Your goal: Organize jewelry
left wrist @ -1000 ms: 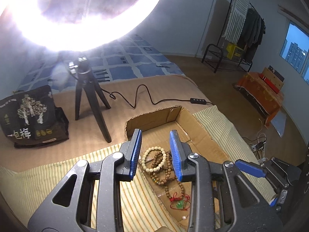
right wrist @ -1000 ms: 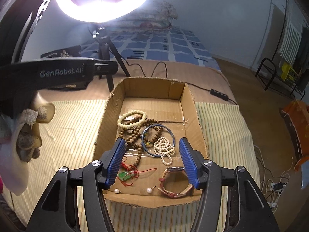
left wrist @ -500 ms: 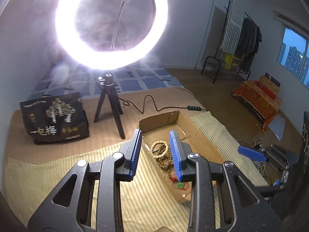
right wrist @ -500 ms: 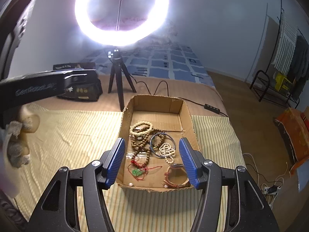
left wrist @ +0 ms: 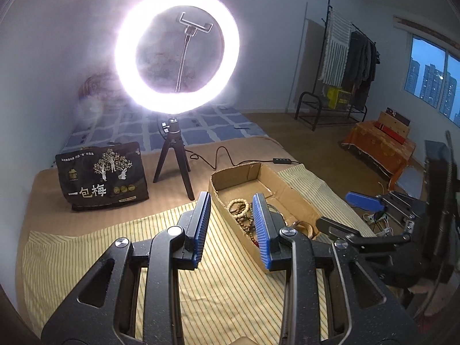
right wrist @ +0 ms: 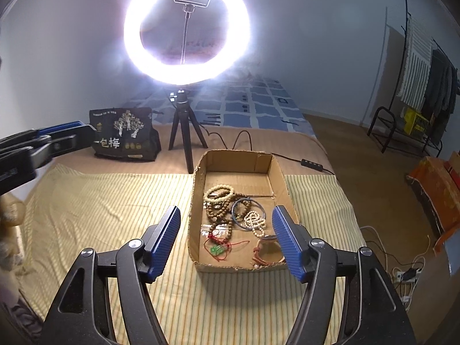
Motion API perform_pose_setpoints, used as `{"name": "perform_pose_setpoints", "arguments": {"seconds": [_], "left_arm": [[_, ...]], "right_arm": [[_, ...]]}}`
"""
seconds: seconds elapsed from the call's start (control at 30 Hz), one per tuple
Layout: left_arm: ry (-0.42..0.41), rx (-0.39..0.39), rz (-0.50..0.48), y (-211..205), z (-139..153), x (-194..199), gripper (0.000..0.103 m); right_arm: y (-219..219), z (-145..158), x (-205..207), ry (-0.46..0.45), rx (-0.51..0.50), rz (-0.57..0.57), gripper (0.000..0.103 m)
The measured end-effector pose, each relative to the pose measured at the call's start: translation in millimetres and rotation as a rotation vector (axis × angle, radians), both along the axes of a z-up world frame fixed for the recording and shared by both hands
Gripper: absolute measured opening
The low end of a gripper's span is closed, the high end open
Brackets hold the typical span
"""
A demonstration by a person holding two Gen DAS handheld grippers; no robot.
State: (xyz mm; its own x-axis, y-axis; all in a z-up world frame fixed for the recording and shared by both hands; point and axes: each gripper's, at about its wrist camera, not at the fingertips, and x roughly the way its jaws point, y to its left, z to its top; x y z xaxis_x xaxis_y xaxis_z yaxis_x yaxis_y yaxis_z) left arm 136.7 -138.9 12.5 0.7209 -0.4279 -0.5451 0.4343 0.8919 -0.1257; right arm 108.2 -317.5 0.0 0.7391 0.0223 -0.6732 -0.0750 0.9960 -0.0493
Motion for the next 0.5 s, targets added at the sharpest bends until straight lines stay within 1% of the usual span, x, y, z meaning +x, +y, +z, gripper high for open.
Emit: {"name": "perform_pose_setpoints", "arguments": {"seconds": [0.03, 0.13, 0.2, 0.27, 0.33, 0.37, 0.43, 0.5], "left_arm": [[-0.002, -0.002, 0.000, 1, -1, -3, 0.039], [0.006, -0.008, -0.003, 3, -5, -10, 0.041], [0.019, -0.007, -0.004, 4, -9, -14, 0.041], [0.021, 0.002, -0.010, 4, -12, -18, 0.044], [0.008, 0.014, -0.017, 2, -13, -21, 0.062], [-0.003, 0.018, -0.017, 2, -13, -23, 0.066], [-0.024, 0.020, -0.011, 2, -12, -27, 0.080], [-0.037, 0.011, -0.010, 2, -11, -29, 0.085]], "right_arm": [[0, 0, -1, -0.003, 0.000, 0.000, 0.067], [2, 1, -4, -0.015, -0.010, -0.003, 0.072], [2, 3, -5, -0.029, -0.022, -0.005, 0.072], [1, 5, -5, -0.037, -0.027, -0.013, 0.076], [-1, 6, -6, -0.045, -0.026, -0.021, 0.077], [-2, 7, -6, -0.050, -0.029, -0.029, 0.078], [-3, 7, -7, -0.054, -0.038, -0.038, 0.079], [-4, 5, -7, -0.054, -0.052, -0.050, 0.080]]}}
